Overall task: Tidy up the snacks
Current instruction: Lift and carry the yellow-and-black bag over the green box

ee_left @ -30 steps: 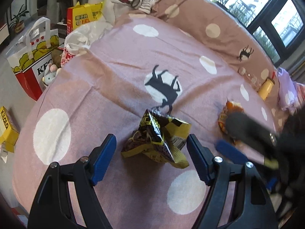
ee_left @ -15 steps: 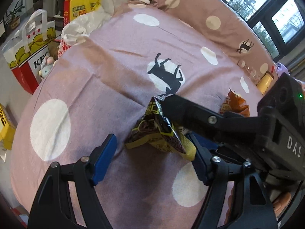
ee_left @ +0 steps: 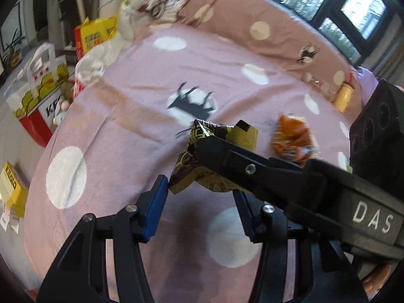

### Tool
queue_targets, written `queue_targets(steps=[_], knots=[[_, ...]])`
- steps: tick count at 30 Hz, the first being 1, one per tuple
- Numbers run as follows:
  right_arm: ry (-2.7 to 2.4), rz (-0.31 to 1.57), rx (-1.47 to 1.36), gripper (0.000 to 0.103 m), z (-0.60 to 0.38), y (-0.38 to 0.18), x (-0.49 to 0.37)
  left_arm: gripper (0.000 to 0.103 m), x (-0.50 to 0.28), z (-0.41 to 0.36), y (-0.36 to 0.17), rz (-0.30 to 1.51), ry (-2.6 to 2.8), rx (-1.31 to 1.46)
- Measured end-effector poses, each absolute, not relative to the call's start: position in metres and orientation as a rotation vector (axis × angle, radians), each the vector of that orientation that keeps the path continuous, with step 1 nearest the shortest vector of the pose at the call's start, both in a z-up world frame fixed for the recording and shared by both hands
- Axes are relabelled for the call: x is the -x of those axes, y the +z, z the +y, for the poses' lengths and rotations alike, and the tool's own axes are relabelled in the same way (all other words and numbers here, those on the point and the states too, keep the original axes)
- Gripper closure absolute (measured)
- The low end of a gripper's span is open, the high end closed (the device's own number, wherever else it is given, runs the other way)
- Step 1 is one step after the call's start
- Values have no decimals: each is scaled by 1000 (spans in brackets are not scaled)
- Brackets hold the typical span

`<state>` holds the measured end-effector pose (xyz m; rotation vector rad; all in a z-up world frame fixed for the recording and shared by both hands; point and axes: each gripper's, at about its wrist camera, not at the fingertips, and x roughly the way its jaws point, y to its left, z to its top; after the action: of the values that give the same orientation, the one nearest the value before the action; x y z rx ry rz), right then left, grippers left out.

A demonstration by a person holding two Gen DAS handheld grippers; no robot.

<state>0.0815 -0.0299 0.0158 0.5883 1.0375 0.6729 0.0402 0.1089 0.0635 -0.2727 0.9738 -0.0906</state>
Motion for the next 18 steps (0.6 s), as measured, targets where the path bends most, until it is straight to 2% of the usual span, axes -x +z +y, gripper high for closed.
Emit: queue_targets(steps=[18], knots=[[467,683,-597,49,-140,107,7,53,12,8,138,707,-373,203]])
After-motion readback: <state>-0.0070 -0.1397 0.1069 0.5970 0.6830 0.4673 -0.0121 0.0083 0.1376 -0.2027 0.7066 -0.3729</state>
